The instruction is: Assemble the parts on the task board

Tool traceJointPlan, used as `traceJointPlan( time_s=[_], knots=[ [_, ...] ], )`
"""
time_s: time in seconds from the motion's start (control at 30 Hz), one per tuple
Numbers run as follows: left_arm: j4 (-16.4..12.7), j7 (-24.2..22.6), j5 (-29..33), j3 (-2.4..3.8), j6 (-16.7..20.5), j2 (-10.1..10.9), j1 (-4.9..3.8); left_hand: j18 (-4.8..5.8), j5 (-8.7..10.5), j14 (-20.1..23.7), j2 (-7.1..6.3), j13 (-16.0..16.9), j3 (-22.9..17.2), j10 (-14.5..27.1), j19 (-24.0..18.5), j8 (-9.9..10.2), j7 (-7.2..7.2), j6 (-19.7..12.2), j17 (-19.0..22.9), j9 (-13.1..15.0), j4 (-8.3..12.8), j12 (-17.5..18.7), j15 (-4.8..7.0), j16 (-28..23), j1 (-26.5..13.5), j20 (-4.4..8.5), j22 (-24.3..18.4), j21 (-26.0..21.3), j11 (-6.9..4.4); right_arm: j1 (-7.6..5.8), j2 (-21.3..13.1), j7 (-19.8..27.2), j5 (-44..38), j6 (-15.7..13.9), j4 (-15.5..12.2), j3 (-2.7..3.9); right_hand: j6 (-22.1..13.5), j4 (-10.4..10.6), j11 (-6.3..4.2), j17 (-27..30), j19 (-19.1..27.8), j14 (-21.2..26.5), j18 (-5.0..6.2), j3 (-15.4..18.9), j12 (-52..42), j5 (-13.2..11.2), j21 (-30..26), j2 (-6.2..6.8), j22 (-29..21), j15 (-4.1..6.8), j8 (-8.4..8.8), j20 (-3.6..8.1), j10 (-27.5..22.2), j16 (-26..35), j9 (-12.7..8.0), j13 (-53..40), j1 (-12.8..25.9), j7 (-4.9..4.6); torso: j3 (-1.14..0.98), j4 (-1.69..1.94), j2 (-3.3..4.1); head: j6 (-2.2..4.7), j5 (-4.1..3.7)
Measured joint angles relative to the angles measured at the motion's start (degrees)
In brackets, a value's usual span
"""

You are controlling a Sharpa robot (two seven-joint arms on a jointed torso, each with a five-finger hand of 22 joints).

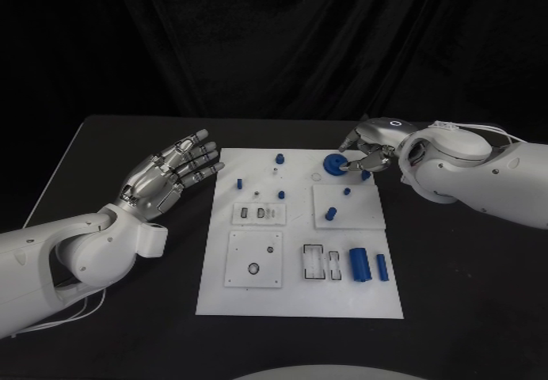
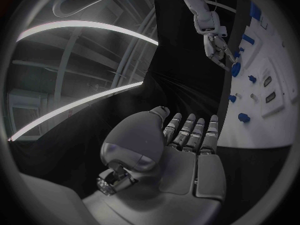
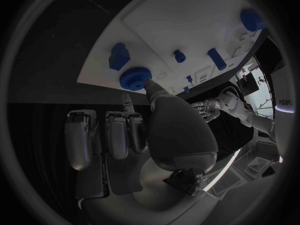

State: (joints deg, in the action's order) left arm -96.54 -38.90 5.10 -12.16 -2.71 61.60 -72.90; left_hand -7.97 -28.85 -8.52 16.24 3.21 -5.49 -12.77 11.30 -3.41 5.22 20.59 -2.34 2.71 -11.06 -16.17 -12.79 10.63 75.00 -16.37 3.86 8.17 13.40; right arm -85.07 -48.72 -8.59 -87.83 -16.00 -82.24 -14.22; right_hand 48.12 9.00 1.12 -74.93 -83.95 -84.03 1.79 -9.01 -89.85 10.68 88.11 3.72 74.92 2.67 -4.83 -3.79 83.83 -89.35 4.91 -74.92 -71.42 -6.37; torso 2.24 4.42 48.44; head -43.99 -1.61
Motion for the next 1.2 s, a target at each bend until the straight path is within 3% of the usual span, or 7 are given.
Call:
traceJointPlan(
  time_s=[0.6,0.77,0.93,1.07,1.1,1.17,1.2],
  knots=[
    [0.51,0.0,0.0,0.0,-0.26,-0.2,0.0,0.0,0.0,0.0,0.0,0.0,-0.24,0.0,0.0,0.0,0.0,0.0,0.0,0.0,0.24,0.0,0.0,0.0,0.0,0.0,0.0,0.0,0.0,0.77,2.04,-0.52,-0.17,0.73,1.45,0.0,3.43,-0.31,0.0,0.01,0.0,0.0,0.01,0.31,0.0,1.76,0.0,-0.5,-0.01,0.0,-1.23,0.0,0.0,0.0,1.2,0.01,0.02,-0.26,0.04,-0.01,-0.03,-0.42,-0.07],
    [0.64,0.0,0.0,0.0,-0.35,-0.31,0.01,0.0,0.0,0.0,0.0,0.0,-0.24,0.0,0.0,0.0,0.0,0.0,0.0,0.0,0.24,0.0,0.0,0.0,0.0,0.0,0.0,0.0,0.0,0.78,2.39,-0.71,-0.23,0.93,1.63,0.07,5.42,-1.85,0.0,0.01,0.0,0.0,0.0,-0.86,0.0,6.55,0.0,-1.53,-0.01,0.0,-1.88,0.0,0.0,0.0,1.83,0.01,-1.27,-0.25,0.04,0.01,-0.03,-0.43,-0.1],
    [0.71,0.0,0.0,0.0,-0.48,-0.32,0.01,0.0,0.0,0.0,0.0,0.0,-0.63,0.0,0.0,0.0,0.21,-0.21,0.0,0.0,0.16,-0.2,0.0,0.0,0.0,0.0,0.0,0.0,0.0,0.78,2.49,-0.78,-0.47,0.96,1.64,0.18,7.73,-4.85,0.0,0.01,0.0,0.0,0.01,-2.91,0.0,12.04,0.0,-0.89,-0.01,-0.01,-2.75,0.0,0.0,0.36,2.12,0.01,-3.61,-0.71,0.04,0.01,-0.03,-0.32,-0.06],
    [0.8,0.0,0.0,0.0,-0.55,-0.35,0.01,0.0,0.0,0.0,0.0,0.0,-0.63,0.0,0.0,0.0,0.21,-0.21,0.0,0.0,0.16,-0.2,0.0,0.0,0.0,0.0,0.0,0.0,0.0,0.75,2.49,-0.84,-0.82,0.96,1.48,0.33,8.01,-6.86,0.16,0.01,0.0,0.0,0.01,-3.98,0.0,12.86,-0.31,-0.63,-0.01,-0.01,-2.76,0.0,0.15,0.38,2.03,0.01,-5.45,-0.99,0.04,0.01,-0.03,-0.05,0.03],
    [0.83,0.0,0.0,0.0,-0.57,-0.36,0.01,-0.01,0.0,0.0,0.0,0.0,-0.63,0.0,0.0,0.0,0.21,-0.21,0.0,0.0,0.16,-0.2,0.0,0.0,0.0,0.0,0.0,0.0,0.0,0.74,2.49,-0.86,-0.93,0.96,1.43,0.34,8.01,-7.27,0.16,0.01,0.0,0.0,0.01,-4.17,0.0,12.86,-0.31,-0.63,-0.01,-0.02,-2.75,0.0,0.16,0.38,1.92,0.01,-5.45,-1.0,0.04,0.0,-0.03,-0.01,0.05],
    [0.87,0.0,0.0,0.0,-0.62,-0.37,0.01,0.0,0.0,0.0,0.0,0.0,-0.63,0.12,0.0,0.0,0.21,-0.21,0.0,0.0,0.16,-0.19,0.0,0.0,0.0,0.0,0.0,0.0,0.11,0.74,2.49,-0.89,-1.19,0.97,1.28,0.35,8.01,-7.95,0.16,0.01,0.0,0.0,0.01,-4.42,0.0,12.86,-0.31,-0.77,-0.01,-0.02,-2.76,0.0,0.16,0.38,-2.5,0.01,-6.51,-1.0,0.03,0.0,-0.03,0.14,0.08],
    [0.87,0.0,0.0,0.0,-0.64,-0.37,0.01,0.0,0.0,0.0,0.0,0.0,-0.63,0.22,0.0,0.0,0.21,-0.21,0.0,0.0,0.16,-0.19,0.0,0.0,0.0,0.0,0.0,0.0,0.2,0.74,2.49,-0.9,-1.32,0.96,1.21,0.36,8.01,-8.24,0.16,0.01,0.0,0.0,0.02,-4.58,0.0,13.09,-0.31,-0.85,-0.01,-0.02,-2.75,0.0,0.16,0.38,-3.27,0.01,-6.74,-1.0,0.03,0.0,-0.03,0.17,0.08]
  ],
)
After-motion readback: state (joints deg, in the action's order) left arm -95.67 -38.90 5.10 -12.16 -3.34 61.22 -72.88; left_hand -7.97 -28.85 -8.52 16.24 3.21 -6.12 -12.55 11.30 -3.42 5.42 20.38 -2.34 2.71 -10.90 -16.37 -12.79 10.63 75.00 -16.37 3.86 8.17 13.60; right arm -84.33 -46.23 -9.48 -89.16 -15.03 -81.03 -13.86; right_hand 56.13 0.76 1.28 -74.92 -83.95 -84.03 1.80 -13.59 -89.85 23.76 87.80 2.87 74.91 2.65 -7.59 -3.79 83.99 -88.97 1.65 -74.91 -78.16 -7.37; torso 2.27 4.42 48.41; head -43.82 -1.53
